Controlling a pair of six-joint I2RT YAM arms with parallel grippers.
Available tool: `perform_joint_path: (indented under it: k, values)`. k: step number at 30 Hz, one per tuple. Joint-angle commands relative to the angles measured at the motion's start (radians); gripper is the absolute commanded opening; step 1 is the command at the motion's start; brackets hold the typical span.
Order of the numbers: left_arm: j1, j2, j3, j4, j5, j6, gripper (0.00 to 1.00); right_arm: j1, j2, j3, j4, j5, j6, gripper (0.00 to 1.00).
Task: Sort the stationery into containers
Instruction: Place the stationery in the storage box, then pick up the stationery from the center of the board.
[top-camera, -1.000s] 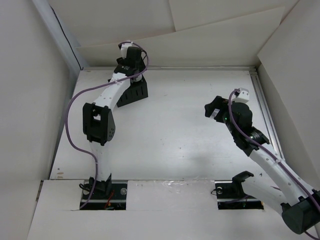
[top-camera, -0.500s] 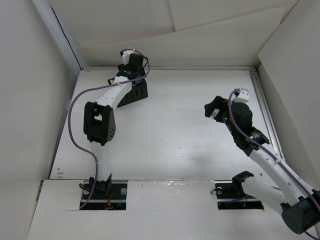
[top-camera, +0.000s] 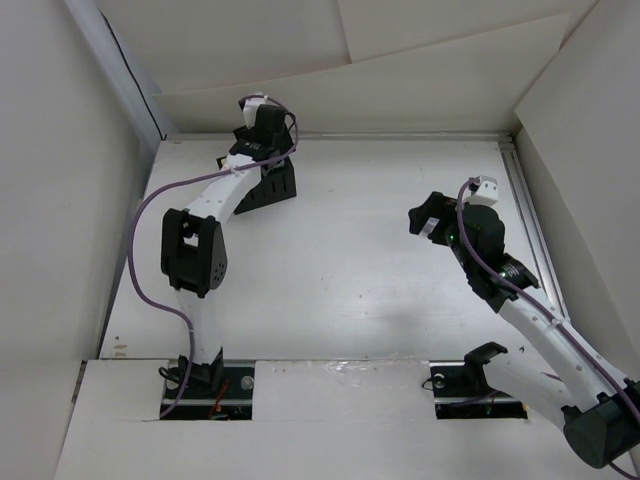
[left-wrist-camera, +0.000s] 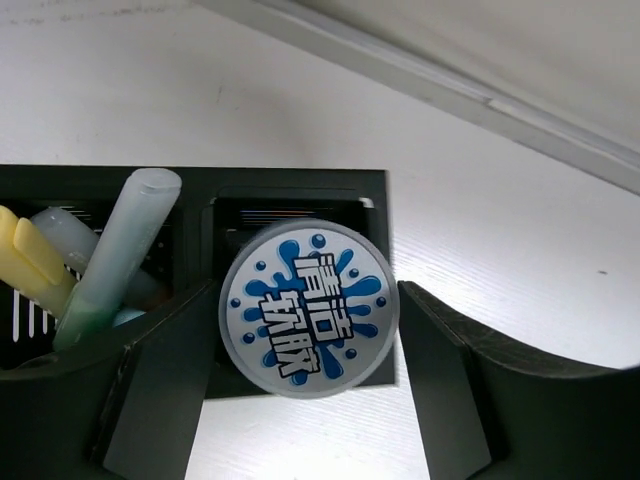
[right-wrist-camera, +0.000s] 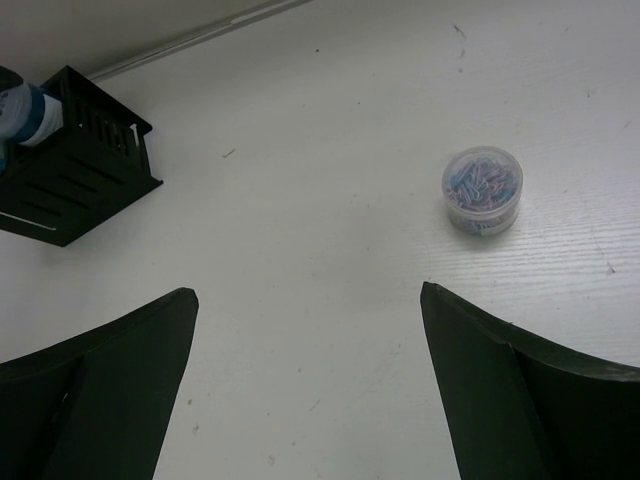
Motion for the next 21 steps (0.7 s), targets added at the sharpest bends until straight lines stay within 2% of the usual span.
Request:
perform_joint_path:
  k: [1,6,8,10,13,14,16,18,19,20,21]
  values:
    - [-0.049,-0.143,0.025,0.065,-0.007,-0.001,0.68,-0.006,-0.014,-0.005,0.057,0.017,-0.012,0.99]
    - [-0.05,-0.143,0.025,0.045,-0.039,-0.012,0.69,-0.006,-0.014,-0.005,0.057,0.026,-0.012,0.99]
    - [-0.05,-0.122,0.025,0.036,-0.067,-0.012,0.65,-0.006,-0.014,-0.005,0.057,0.026,-0.012,0.99]
    - [-0.05,-0.111,0.025,0.025,-0.078,-0.012,0.66,-0.006,-0.014,-0.005,0.057,0.026,-0.012,0.99]
    - [-0.05,-0.111,-0.004,0.054,-0.037,-0.012,0.66,-0.006,-0.014,-0.005,0.057,0.026,-0.012,0.99]
    - [-0.05,-0.125,-0.015,0.068,0.02,-0.012,0.66,-0.006,-0.014,-0.005,0.057,0.035,-0.012,0.99]
    - [-0.074,-0.134,-0.033,0.117,0.083,-0.012,0.61,-0.006,-0.023,-0.014,0.057,0.072,-0.003,0.94]
    - [-0.112,-0.134,-0.065,0.144,0.118,0.008,0.6,-0.006,-0.046,-0.014,0.057,0.123,0.008,0.63]
    - [-0.167,-0.134,-0.065,0.158,0.135,0.008,0.6,-0.006,-0.046,0.003,0.048,0.141,0.008,0.45]
    - [-0.198,-0.134,-0.097,0.195,0.146,0.023,0.59,-0.006,-0.057,0.017,0.036,0.161,0.02,0.18]
    - [-0.23,-0.125,-0.11,0.218,0.169,0.043,0.59,-0.006,-0.057,0.034,-0.003,0.205,0.03,0.13]
